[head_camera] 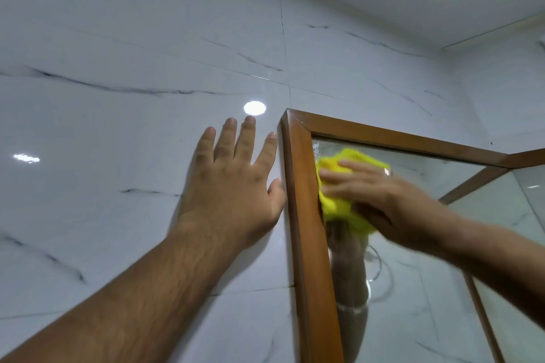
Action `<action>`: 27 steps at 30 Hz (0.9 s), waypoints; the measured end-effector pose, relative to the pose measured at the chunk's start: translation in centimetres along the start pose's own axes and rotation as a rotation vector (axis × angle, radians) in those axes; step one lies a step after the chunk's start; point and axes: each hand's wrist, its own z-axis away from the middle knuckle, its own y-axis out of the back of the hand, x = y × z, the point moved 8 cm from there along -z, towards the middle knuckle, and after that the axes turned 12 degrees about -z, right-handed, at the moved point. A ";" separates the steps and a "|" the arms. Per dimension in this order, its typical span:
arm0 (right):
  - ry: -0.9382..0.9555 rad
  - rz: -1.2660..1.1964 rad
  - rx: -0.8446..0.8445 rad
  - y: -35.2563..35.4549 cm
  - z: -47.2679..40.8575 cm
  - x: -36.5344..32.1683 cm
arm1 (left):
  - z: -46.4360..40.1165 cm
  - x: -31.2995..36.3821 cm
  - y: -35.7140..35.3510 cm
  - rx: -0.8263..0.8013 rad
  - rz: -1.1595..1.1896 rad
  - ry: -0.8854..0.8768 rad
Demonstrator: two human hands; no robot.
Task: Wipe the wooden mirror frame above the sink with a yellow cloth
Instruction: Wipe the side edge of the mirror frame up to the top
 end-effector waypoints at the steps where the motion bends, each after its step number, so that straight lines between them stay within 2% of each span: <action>1: 0.014 0.089 0.009 0.9 -1.3 0.7 | 0.0 0.0 0.0 -0.001 -0.001 0.001; 4: -0.021 0.284 0.055 2.5 -3.1 2.1 | 0.1 -0.1 0.0 0.005 -0.002 0.006; 7: -0.226 0.272 0.233 4.7 -2.3 2.5 | 0.1 -0.1 0.0 0.005 -0.007 0.012; 8: -0.264 0.283 0.241 4.7 -2.3 2.5 | 0.1 -0.1 0.0 0.003 -0.010 0.016; 12: -0.374 -0.019 0.069 0.8 -2.1 2.9 | 0.2 0.0 0.0 0.001 -0.012 0.014; 17: -0.298 -0.085 0.097 0.1 -1.3 1.7 | 0.2 0.0 -0.1 0.008 -0.012 0.018; 21: -0.218 -0.140 0.007 -2.9 4.8 -2.6 | 0.1 0.1 0.0 -0.006 -0.009 0.009; 24: -0.143 -0.043 -0.017 -4.9 8.5 -5.0 | 0.2 0.1 0.1 -0.014 -0.009 0.011; 27: -0.207 0.012 0.066 -3.0 4.9 -2.3 | 0.2 0.0 0.1 -0.013 -0.002 0.016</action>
